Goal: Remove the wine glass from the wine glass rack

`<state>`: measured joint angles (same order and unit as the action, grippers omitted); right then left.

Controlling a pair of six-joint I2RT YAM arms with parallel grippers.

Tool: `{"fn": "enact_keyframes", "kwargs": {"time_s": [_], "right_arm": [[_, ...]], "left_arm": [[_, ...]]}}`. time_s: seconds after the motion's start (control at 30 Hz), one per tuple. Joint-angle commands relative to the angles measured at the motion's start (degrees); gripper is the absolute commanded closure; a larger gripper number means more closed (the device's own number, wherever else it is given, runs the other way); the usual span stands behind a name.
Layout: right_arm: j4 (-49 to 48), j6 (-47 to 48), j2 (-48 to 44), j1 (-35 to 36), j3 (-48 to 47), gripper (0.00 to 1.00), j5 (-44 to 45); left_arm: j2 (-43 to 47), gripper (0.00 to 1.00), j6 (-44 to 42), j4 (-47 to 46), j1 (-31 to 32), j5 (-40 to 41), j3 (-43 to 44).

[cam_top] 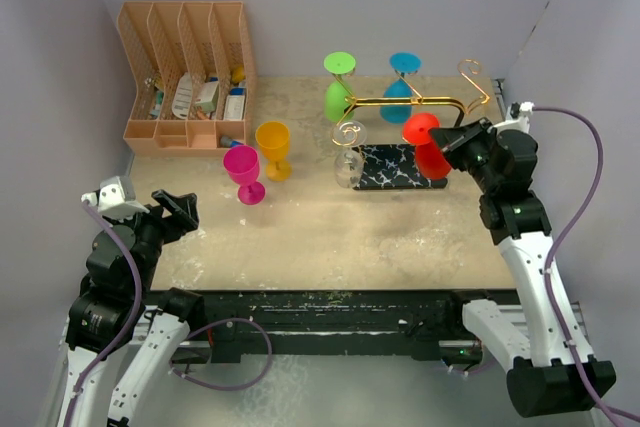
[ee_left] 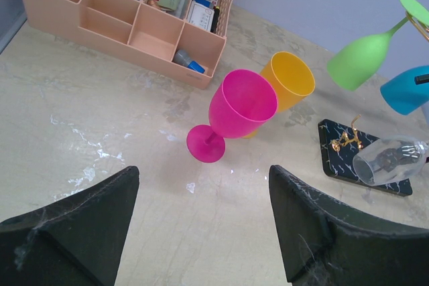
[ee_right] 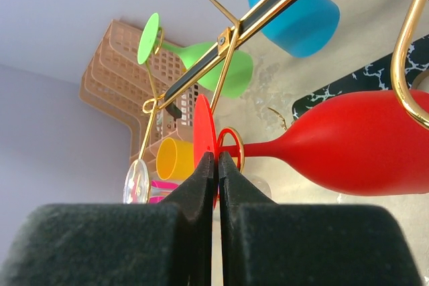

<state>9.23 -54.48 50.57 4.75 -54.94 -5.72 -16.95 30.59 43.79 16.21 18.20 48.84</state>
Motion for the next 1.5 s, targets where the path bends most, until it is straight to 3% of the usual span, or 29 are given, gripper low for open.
{"fn": "enact_keyframes", "kwargs": {"time_s": [0.0,0.67,1.47], "right_arm": [[-1.7,-0.6,-1.8,-0.4,-0.4,1.0,0.6],[-12.6,-9.1,-2.0,-0.4,4.9,1.0,-10.8],[-20.2,-1.8,0.3,-0.4,-0.5,1.0,4.4]], "left_arm": [[0.0,0.19,-0.5,-2.7,0.1,0.2,0.0],[0.2,0.19,-0.4,-2.6,0.1,0.2,0.0],[0.0,0.19,-0.4,-2.7,0.1,0.3,-0.1]]}}
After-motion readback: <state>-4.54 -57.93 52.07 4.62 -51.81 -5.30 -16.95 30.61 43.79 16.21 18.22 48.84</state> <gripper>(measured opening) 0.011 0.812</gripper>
